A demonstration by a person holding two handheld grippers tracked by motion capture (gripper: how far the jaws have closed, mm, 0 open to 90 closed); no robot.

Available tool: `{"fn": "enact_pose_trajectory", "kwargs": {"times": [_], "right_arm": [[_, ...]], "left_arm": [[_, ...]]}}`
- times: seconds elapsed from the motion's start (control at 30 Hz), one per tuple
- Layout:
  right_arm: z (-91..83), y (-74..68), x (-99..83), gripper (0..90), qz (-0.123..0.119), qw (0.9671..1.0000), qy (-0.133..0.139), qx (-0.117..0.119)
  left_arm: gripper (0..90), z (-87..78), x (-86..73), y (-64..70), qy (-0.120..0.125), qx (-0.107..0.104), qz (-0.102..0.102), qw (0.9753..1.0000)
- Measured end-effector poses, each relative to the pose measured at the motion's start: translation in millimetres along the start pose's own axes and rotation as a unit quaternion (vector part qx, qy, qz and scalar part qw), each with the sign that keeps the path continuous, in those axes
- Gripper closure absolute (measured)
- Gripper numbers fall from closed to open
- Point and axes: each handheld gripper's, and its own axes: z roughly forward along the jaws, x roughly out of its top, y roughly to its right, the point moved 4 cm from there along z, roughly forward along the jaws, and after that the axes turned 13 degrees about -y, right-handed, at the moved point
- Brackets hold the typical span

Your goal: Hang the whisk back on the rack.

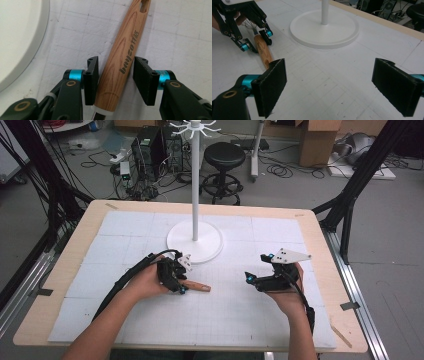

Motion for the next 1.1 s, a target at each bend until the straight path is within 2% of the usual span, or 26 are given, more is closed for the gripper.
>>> {"fn": "enact_pose_trajectory", "kwargs": {"times": [0.17, 0.33, 0.4, 0.47, 0.5, 0.63, 0.87, 1.1], "right_arm": [[-0.7, -0.2, 0.1, 11.7, 0.001, 1.0000, 0.002, 0.000], [-1.5, -0.1, 0.1, 11.8, 0.003, 1.0000, 0.003, 0.000], [-1.7, 0.2, 0.2, 11.8, 0.002, 1.0000, 0.004, -0.001], [-1.9, 0.0, 0.2, 11.8, 0.002, 1.0000, 0.004, -0.001], [-1.7, -0.1, 0.3, 11.8, 0.003, 1.0000, 0.005, 0.000], [-0.9, -0.2, 0.2, 11.8, 0.002, 1.0000, 0.003, 0.001], [0.2, 0.2, -0.4, 11.8, 0.004, 1.0000, -0.001, -0.001], [2.2, -1.1, -0.2, 11.8, 0.000, 1.0000, -0.004, 0.000]], "left_arm": [[63.9, -1.4, 4.8, 4.1, -0.023, 0.003, 0.024, 0.9994], [66.2, -1.9, 4.4, 5.4, -0.022, 0.002, 0.038, 0.9990], [67.8, -3.0, 3.9, 6.6, -0.023, -0.007, 0.043, 0.9988], [70.3, -4.3, 2.6, 7.2, -0.021, -0.022, 0.041, 0.9987], [70.7, -4.6, 1.9, 6.6, -0.023, -0.019, 0.031, 0.9991], [70.8, -6.3, 0.4, 2.9, -0.022, -0.016, 0.021, 0.9994], [70.8, -24.2, 1.3, 1.8, 0.033, -0.016, 0.010, 0.9993], [70.8, -45.9, 0.0, 0.3, 0.078, -0.010, 0.004, 0.9969]]}}
